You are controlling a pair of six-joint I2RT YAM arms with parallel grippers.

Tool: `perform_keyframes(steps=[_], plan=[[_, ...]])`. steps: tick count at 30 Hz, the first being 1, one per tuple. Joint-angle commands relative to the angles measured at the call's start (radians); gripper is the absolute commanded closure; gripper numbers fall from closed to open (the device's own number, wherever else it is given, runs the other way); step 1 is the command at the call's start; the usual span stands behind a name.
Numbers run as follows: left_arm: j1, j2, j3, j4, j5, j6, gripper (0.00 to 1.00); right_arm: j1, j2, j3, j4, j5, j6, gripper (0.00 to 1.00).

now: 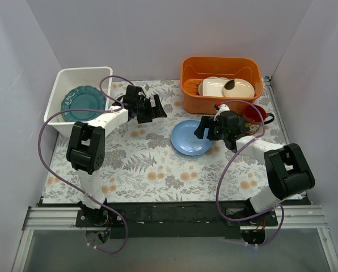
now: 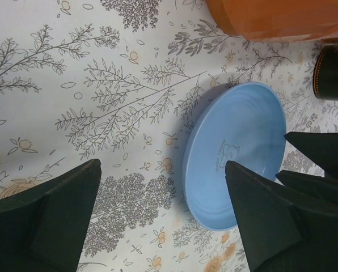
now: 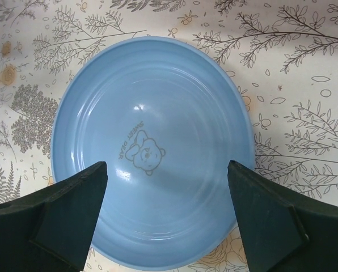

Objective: Place the plates into the plastic bin on the countertop
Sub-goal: Pick up the plate at the center of the board.

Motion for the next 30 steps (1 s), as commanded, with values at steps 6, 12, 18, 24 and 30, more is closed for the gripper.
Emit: perform_keyframes(steps=[6, 12, 18, 24, 30], plan=[[-0.028, 0.057, 0.061, -0.013, 0.085, -0.008, 0.26, -0.034, -0.023, -0.011, 0.034, 0.025, -0.018, 0.06], [-0.062, 0.102, 0.08, -0.015, 0.104, -0.01, 0.35, -0.057, -0.003, -0.013, 0.022, 0.026, -0.02, 0.06], [-0.077, 0.142, 0.095, -0.015, 0.14, -0.021, 0.41, -0.081, 0.024, -0.013, 0.029, -0.001, -0.018, 0.07], [-0.088, 0.165, 0.103, -0.027, 0.15, -0.019, 0.44, -0.09, 0.052, -0.01, 0.043, -0.032, -0.015, 0.15], [-0.105, 0.191, 0.104, -0.029, 0.177, -0.028, 0.49, -0.096, 0.08, -0.005, 0.054, -0.062, -0.01, 0.23]])
